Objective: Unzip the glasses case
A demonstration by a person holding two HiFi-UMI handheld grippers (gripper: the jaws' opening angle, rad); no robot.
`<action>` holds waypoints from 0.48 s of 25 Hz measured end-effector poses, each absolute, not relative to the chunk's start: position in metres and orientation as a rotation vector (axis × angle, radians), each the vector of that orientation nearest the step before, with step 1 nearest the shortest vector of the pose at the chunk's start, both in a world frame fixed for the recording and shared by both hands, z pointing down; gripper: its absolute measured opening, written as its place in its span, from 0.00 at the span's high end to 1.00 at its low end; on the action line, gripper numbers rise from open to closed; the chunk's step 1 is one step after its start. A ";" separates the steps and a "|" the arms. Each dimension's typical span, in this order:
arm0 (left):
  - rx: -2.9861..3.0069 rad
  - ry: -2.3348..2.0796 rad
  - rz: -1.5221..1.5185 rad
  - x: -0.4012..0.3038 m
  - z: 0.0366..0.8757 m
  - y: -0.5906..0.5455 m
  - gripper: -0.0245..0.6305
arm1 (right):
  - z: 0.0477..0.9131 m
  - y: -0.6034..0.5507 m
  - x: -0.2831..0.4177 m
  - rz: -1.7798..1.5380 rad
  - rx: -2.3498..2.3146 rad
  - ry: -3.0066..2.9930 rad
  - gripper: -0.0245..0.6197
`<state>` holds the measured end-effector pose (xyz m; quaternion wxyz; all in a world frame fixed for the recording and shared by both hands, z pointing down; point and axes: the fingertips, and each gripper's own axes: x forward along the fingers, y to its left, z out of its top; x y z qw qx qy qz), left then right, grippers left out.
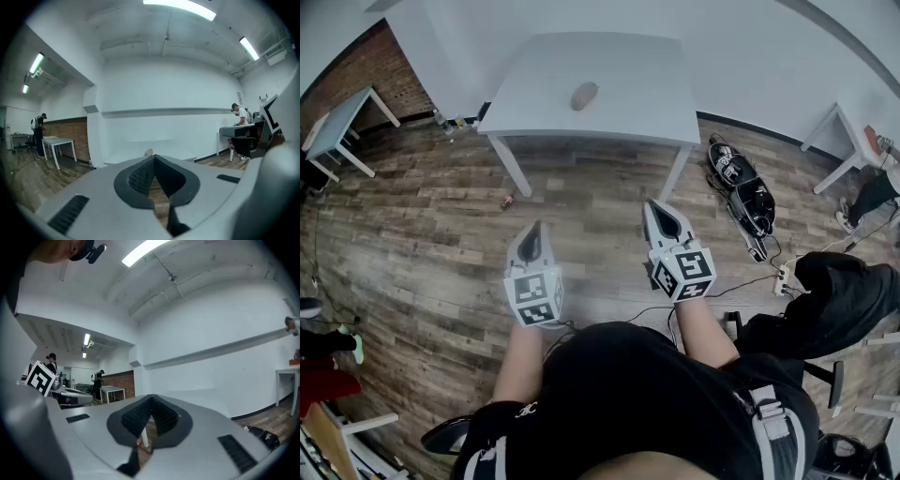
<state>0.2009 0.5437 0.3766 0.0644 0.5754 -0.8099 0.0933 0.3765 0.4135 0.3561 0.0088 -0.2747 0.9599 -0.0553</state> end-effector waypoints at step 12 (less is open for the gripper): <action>1.684 -2.425 0.301 0.212 0.392 0.541 0.96 | 0.365 0.410 0.394 -0.180 -0.859 2.984 0.94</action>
